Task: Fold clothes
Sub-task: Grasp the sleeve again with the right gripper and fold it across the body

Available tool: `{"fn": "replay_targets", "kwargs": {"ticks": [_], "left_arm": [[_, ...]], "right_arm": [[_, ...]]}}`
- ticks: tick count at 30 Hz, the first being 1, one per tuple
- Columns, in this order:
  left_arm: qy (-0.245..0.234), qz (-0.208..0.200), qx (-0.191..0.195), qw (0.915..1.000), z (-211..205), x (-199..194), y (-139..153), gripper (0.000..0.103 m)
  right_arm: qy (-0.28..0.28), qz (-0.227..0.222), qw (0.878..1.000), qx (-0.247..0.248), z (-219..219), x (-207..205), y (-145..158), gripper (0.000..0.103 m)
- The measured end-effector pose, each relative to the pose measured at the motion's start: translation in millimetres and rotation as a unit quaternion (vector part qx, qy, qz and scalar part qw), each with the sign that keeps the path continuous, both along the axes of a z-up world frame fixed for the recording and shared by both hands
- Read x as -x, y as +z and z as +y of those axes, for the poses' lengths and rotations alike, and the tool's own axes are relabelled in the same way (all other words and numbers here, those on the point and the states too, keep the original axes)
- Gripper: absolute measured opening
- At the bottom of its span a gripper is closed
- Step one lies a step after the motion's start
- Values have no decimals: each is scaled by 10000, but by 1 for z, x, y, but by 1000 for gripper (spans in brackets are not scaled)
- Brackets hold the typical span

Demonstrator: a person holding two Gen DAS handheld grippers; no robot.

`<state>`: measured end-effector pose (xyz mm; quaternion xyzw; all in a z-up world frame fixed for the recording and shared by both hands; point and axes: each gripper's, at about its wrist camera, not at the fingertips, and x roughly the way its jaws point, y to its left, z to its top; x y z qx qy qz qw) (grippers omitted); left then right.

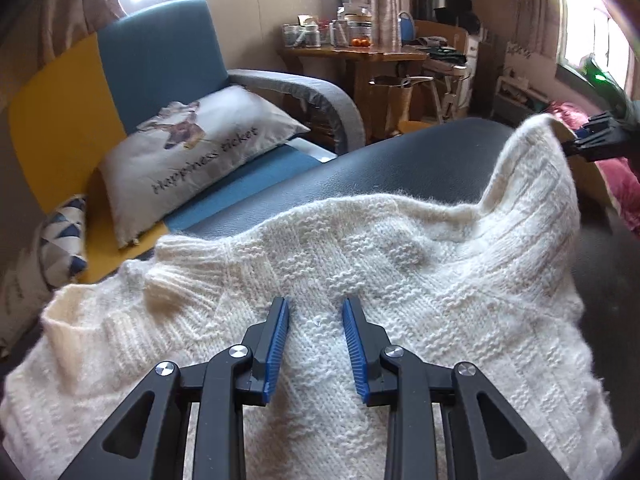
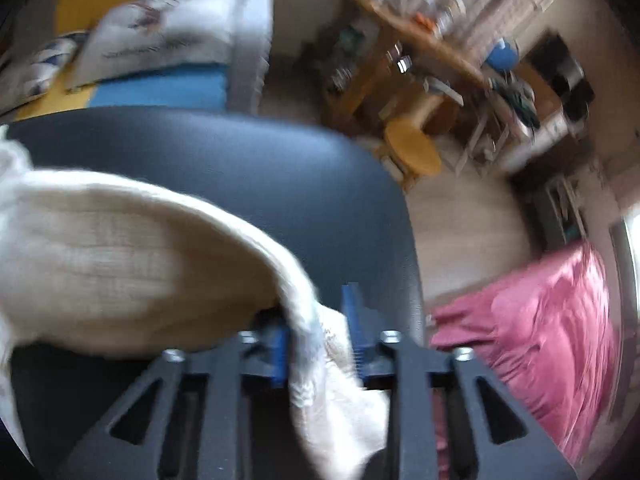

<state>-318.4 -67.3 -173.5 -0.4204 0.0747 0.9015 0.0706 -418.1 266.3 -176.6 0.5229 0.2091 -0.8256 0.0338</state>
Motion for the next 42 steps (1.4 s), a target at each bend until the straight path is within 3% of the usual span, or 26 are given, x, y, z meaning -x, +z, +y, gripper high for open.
{"fn": "replay_targets", "kwargs": {"ticks": [3,5,10,13,16,19,20,23,27,30,34,39,42], "left_arm": [[236,13,-268,9994,-15,-6,7,29],[413,64,-565,9975,-29,-14,15,28],[35,231,-917,9955,-32,-58,36,28],[-392,246,-515,9976,-11,-91,33,28],[-622,105,-104,9980,5,-107,19,28],[-725,-185,-117,9971,7,-108,3,28],[-700,-208,-200,9971,6,-107,3,28],[-685,-298,-462,9961,-1,-102,0,28],[-685,-320,-567,9955,-2,-101,-2,28],[-684,-298,-505,9959,3,-104,-1,28],[-678,-305,-492,9960,2,-104,-1,28],[-667,-333,-580,9955,-2,-103,-2,28],[-670,-342,-601,9954,-4,-101,-2,28]], "right_arm": [[-94,66,9994,329,2,-2,7,36],[-1,177,9990,401,6,-19,23,48],[393,531,9950,743,4,-73,61,51],[1036,475,9854,1268,-16,-100,66,51],[1236,151,9829,1354,-36,-104,40,51],[963,-72,9854,1402,-45,-83,12,51],[732,64,9882,1345,-45,-72,8,51],[27,347,9819,1860,-29,-42,5,51],[-511,265,9822,1787,-24,-5,-15,51],[-221,216,9921,1213,-43,2,-22,57],[17,-276,9969,743,-53,-2,-21,56],[-62,-1255,9883,863,-22,-30,-19,60],[-176,-1408,9861,860,-5,-56,-10,62]]}}
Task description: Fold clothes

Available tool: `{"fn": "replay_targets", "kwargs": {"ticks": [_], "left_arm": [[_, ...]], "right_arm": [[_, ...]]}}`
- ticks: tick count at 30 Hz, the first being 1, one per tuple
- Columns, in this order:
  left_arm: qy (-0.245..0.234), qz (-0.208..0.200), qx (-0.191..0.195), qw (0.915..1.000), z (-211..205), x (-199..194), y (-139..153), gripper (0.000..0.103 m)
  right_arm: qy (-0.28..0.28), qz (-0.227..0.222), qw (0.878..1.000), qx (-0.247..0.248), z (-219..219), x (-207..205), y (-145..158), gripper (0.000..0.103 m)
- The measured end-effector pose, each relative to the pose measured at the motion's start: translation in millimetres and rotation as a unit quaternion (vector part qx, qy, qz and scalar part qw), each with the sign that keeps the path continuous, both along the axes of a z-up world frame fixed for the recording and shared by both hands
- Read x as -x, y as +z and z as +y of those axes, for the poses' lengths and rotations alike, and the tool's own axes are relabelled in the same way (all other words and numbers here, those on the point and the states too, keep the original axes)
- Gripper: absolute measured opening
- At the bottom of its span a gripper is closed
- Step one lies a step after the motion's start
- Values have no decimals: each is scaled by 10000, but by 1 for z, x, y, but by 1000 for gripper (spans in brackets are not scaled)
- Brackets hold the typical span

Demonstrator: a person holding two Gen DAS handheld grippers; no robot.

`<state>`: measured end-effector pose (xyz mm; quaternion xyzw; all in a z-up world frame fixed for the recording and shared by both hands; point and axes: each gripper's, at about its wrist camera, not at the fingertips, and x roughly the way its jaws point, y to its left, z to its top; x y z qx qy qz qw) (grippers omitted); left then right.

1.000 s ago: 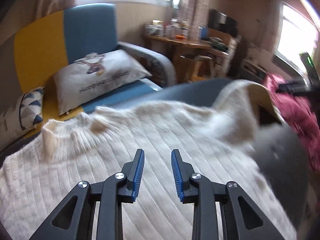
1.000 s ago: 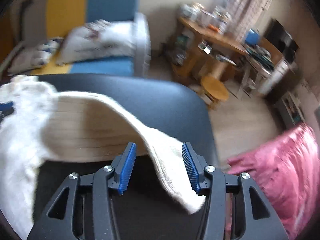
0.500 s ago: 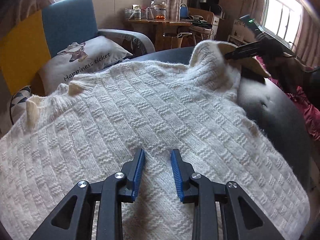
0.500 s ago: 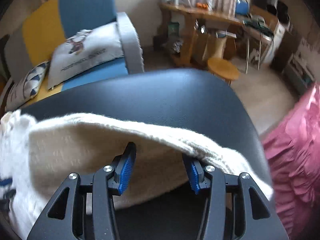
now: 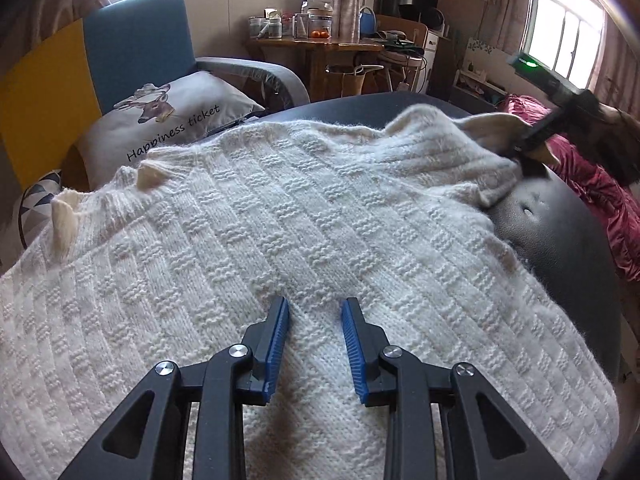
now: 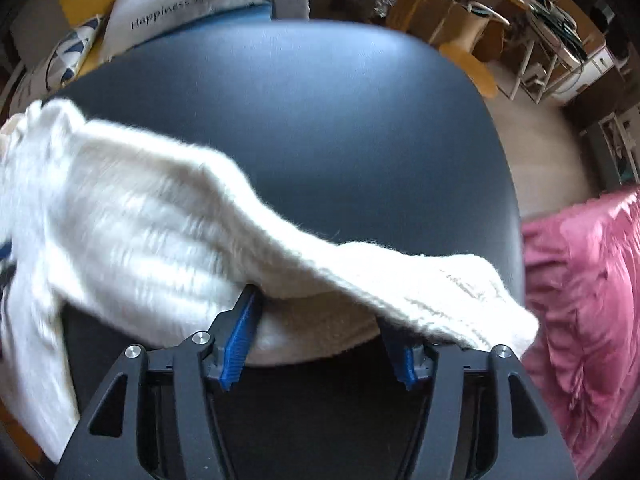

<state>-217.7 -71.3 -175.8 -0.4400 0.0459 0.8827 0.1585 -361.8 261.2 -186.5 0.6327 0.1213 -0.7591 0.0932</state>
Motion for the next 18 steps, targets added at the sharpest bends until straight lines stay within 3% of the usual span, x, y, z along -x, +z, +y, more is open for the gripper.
{"fn": "replay_targets", "kwargs": {"ticks": [1,3,5,7,8,9,10,13,16,18], "left_arm": [[2,-9,-3,10000,0,0,0,28],[3,-29,-30,10000,-2,1,0,28],[11,-46,-54,10000,-3,1,0,28],[14,-28,13,10000,-2,1,0,28],[15,-16,55,10000,-1,0,-1,28],[21,-5,86,10000,0,0,-1,28],[30,5,113,9999,1,0,-1,28],[63,5,127,9999,2,-1,0,28],[78,-15,59,10000,1,-2,0,28],[85,-24,27,10000,0,-2,0,28]], "right_arm": [[-60,95,9999,32,5,-10,9,62],[-27,691,9975,158,13,-36,47,62],[12,1583,9872,211,20,-70,94,62],[35,2811,9593,249,25,-111,149,64],[1,3545,9346,292,29,-138,174,86],[-85,3998,9160,332,32,-155,188,103],[-167,4249,9039,456,35,-169,198,103],[-92,3099,9387,1510,43,-173,179,103],[233,2526,9554,1510,27,-187,129,103],[323,2309,9587,1632,19,-186,101,103]]}}
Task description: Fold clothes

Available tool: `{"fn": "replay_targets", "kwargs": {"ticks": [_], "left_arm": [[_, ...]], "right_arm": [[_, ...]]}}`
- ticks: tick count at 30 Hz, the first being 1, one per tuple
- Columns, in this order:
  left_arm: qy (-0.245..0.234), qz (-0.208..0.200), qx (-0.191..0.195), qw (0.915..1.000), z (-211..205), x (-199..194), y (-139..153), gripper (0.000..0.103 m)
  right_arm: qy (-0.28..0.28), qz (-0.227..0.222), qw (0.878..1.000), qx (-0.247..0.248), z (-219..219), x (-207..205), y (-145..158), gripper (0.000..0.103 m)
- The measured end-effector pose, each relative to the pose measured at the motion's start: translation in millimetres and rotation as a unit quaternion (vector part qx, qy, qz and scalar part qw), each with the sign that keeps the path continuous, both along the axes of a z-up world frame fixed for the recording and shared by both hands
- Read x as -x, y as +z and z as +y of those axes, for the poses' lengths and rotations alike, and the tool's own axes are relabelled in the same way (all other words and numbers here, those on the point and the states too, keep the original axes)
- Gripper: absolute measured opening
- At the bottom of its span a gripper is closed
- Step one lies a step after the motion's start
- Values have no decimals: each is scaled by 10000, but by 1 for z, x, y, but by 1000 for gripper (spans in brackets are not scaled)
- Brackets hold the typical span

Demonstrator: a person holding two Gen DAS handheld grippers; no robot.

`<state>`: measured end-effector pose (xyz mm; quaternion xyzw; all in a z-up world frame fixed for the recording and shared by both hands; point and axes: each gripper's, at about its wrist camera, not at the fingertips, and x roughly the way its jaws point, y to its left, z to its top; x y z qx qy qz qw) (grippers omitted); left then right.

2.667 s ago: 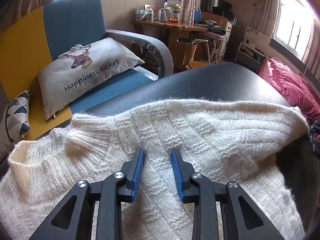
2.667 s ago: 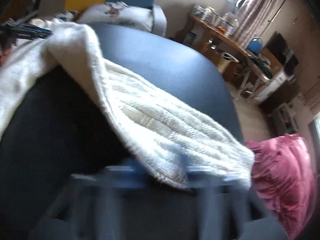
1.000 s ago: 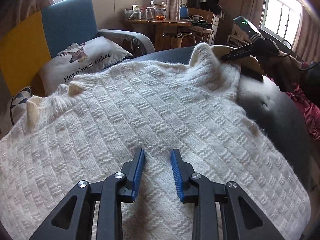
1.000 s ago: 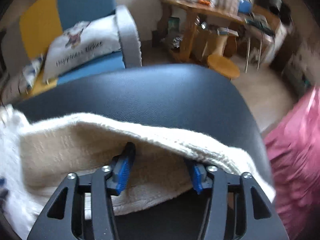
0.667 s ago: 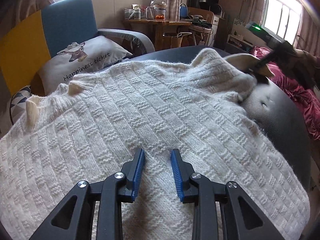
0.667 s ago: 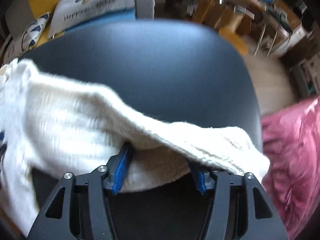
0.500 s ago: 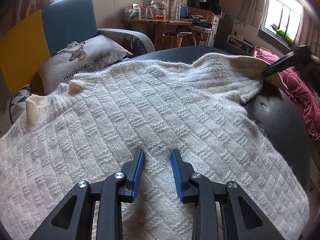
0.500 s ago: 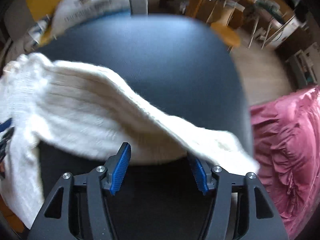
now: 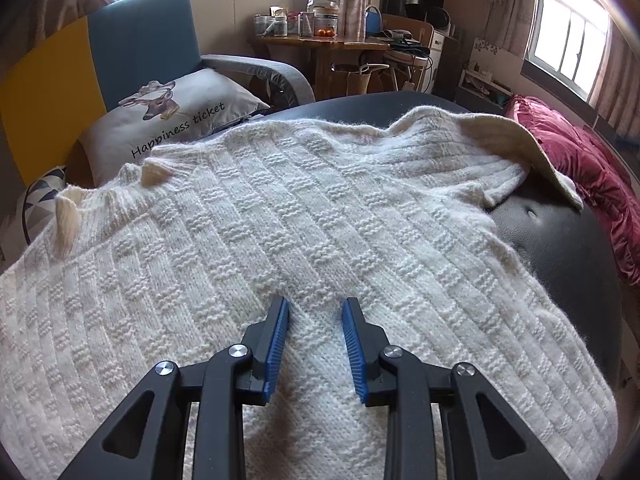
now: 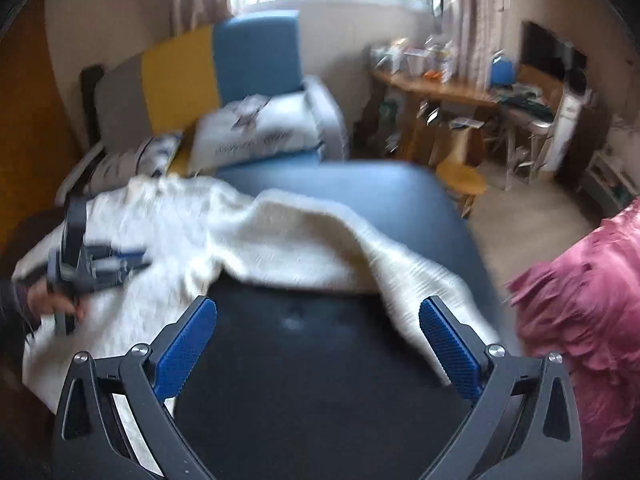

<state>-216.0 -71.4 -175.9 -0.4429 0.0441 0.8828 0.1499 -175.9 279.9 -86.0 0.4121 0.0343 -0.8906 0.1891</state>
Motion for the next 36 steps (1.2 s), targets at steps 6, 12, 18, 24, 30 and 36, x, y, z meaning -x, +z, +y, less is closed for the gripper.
{"fn": "replay_targets", "kwargs": {"ticks": [6,12,18,24,30,36], "left_arm": [[10,-8,-74,10000,-2,0,0,28],[33,-62,-287,9996,-7,2,-1,28],[62,-74,-365,9993,-9,2,-1,28],[58,-69,-358,9993,-9,2,-1,28],[51,-75,-416,9991,-10,2,-2,28],[67,-92,-478,9988,-13,2,-1,28]], "right_arm": [[-691,-462,9964,147,13,45,-67,103],[-1427,-550,9878,-286,32,78,-93,87],[-1935,-32,9791,-632,53,114,-66,87],[-1863,-465,9736,-1234,42,192,-85,87],[-1599,-826,9784,-1015,40,197,-88,87],[-1019,-999,9884,-526,23,164,-82,87]]}}
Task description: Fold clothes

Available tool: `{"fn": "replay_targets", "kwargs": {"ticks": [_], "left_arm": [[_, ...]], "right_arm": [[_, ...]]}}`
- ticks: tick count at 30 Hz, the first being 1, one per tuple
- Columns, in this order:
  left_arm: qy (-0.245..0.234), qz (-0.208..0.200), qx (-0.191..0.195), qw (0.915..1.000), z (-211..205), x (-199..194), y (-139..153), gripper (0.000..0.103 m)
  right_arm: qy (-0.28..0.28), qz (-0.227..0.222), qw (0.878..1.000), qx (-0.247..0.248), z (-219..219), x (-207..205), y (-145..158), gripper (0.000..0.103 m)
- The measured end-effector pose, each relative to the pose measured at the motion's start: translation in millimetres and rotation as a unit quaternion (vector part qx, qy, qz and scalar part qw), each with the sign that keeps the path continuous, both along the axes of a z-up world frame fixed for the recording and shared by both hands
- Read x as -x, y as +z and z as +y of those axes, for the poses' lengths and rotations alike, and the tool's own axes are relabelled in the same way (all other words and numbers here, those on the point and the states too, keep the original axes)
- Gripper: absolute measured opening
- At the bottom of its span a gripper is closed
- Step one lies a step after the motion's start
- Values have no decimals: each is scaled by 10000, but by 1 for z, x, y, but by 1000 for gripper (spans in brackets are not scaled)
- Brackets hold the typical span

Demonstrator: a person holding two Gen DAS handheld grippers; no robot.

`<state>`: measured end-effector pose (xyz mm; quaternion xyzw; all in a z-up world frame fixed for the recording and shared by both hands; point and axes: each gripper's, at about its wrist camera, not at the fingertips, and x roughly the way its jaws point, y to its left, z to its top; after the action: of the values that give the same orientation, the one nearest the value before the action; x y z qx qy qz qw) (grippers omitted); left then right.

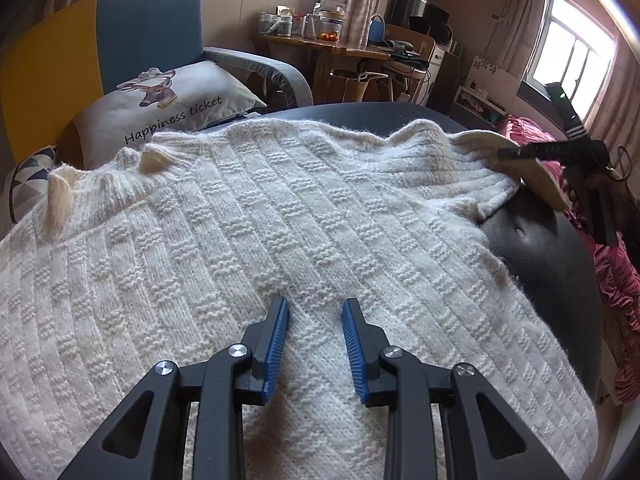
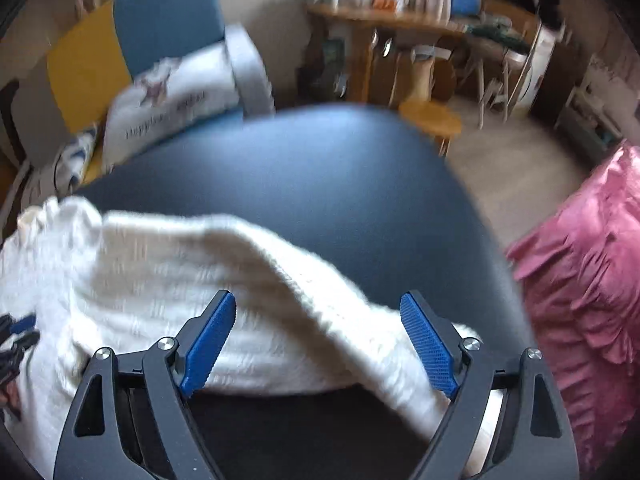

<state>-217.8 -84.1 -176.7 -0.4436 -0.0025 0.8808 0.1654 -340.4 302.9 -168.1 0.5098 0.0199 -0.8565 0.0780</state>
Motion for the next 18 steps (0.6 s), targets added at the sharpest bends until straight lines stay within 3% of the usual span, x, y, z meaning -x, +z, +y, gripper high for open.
{"fn": "replay_targets", "kwargs": {"ticks": [2,5,7,12,13,15,18], "left_arm": [[0,23,79,10000,2,0,0,28],[-3,45,161,9999,4,-1,0,28],[-3,49,167,9998,4,-1,0,28],[16,20,33,10000,3,-1,-1,28],[20,16,20,10000,2,-1,-1,28],[27,11,4,10000,2,0,-1,28],[31,14,29,10000,2,0,0,28]], "right_arm": [[-49,-196,9994,-287,-2,6,-15,87],[-620,-55,9961,-631,13,27,-14,89],[-876,152,9937,-685,21,34,3,89],[-535,775,9842,-1499,13,26,53,90],[-344,621,9867,-1461,13,27,57,92],[-16,-126,9894,-1445,14,32,52,94],[-158,-267,9723,-2315,25,30,46,94]]}}
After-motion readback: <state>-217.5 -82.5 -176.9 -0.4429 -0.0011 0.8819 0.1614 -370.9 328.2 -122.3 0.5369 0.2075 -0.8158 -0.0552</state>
